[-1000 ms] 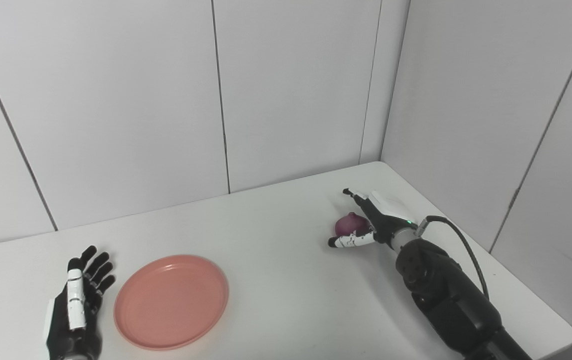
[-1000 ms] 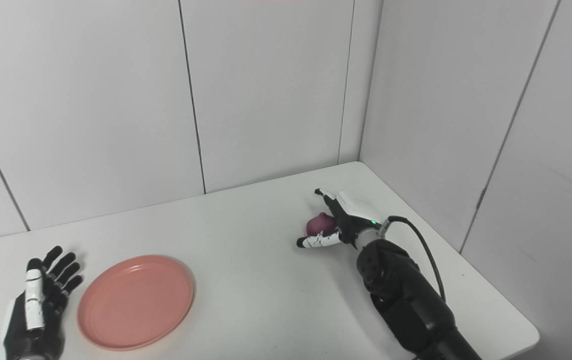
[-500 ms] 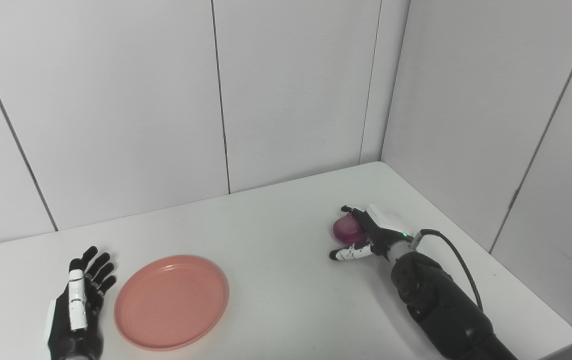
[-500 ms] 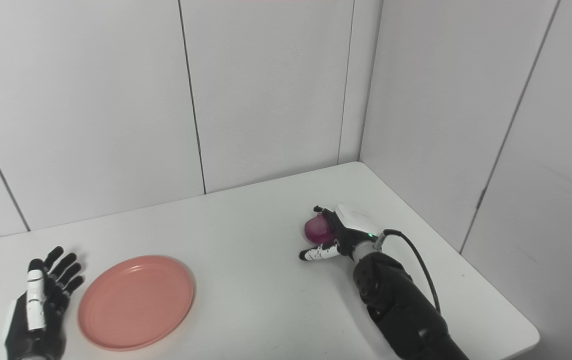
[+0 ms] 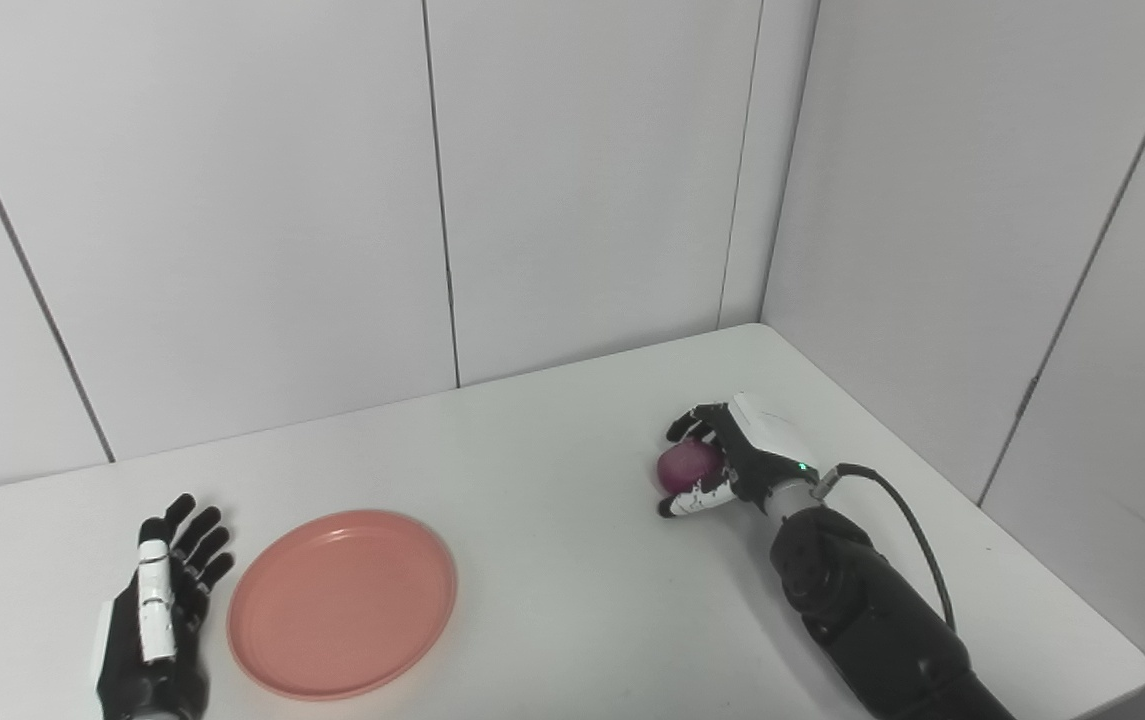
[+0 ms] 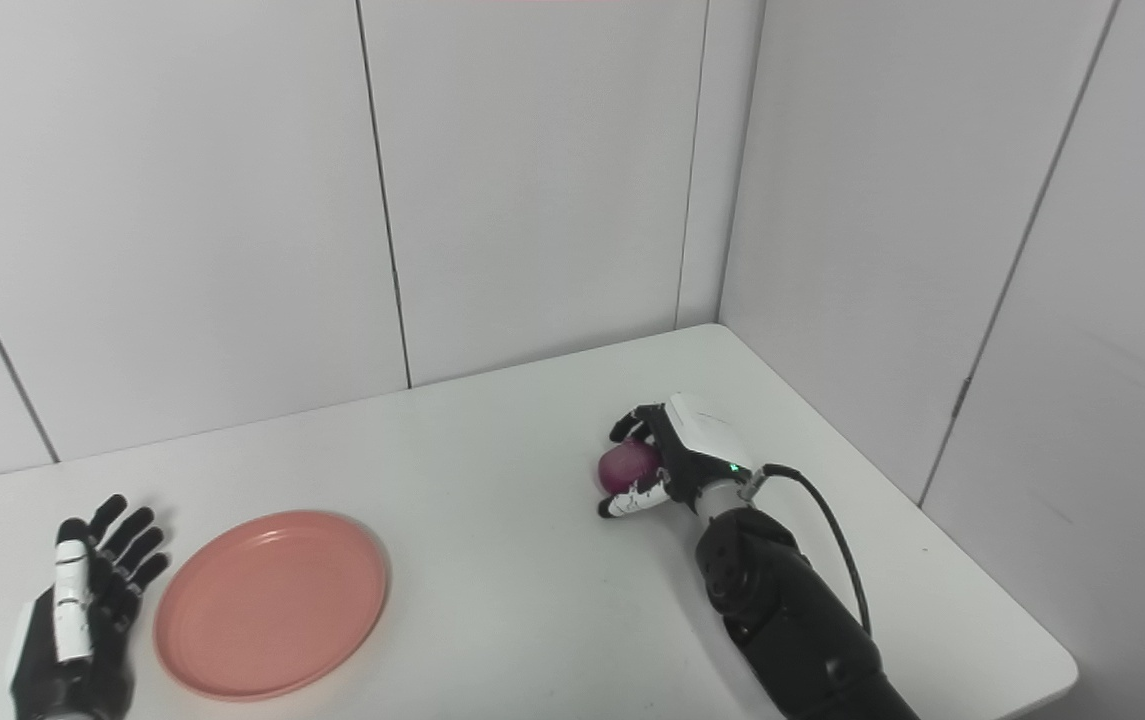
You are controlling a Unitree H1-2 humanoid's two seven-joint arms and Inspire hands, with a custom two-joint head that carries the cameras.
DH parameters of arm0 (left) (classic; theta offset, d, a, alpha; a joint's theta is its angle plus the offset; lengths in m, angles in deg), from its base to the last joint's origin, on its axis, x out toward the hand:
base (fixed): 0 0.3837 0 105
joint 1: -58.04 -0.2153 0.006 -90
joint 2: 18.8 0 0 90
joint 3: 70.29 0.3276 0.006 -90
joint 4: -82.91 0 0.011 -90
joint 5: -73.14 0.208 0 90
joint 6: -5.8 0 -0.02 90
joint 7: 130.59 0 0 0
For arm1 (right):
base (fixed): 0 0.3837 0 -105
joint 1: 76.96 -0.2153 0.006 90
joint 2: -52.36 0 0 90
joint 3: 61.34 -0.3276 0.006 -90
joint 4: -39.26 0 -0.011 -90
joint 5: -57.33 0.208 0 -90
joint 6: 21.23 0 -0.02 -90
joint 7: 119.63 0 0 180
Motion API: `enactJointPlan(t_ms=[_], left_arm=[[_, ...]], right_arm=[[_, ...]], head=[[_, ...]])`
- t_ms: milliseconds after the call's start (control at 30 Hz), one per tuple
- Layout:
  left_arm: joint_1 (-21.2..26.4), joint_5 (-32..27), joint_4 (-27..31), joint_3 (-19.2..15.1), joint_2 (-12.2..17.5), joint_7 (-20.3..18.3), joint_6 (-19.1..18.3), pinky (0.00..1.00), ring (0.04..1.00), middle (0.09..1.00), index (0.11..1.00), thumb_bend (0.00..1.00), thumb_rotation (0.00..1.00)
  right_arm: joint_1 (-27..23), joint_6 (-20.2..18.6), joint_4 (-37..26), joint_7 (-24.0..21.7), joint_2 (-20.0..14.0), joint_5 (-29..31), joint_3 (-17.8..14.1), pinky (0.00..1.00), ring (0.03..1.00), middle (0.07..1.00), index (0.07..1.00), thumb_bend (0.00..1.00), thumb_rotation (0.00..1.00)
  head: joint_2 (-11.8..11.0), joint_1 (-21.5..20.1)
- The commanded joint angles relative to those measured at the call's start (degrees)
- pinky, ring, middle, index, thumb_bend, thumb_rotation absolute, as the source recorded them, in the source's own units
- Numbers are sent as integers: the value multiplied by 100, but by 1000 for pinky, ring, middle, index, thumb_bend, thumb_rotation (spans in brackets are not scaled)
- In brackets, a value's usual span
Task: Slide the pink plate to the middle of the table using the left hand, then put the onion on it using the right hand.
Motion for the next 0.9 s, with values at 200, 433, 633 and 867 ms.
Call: enactJointPlan(t_ms=[200,433,633,867], left_arm=[[37,-7,-4,35,-42,0,-49,870,874,865,862,520,1000],[50,-21,-26,47,-40,-27,-37,869,874,864,861,531,1000],[17,18,72,144,-24,-103,-109,888,888,878,875,535,1000],[-62,141,253,308,-202,53,-205,890,887,879,880,522,1000]], right_arm=[[-97,460,-44,488,-31,11,-65,425,428,488,524,515,0],[-78,440,-167,510,-12,30,-88,401,420,480,534,514,0],[-16,509,-584,540,76,57,-122,367,403,470,545,512,0],[69,597,-1266,390,171,251,-171,376,404,481,546,513,0]], head=[[7,20],[22,76],[115,480],[251,1397]])
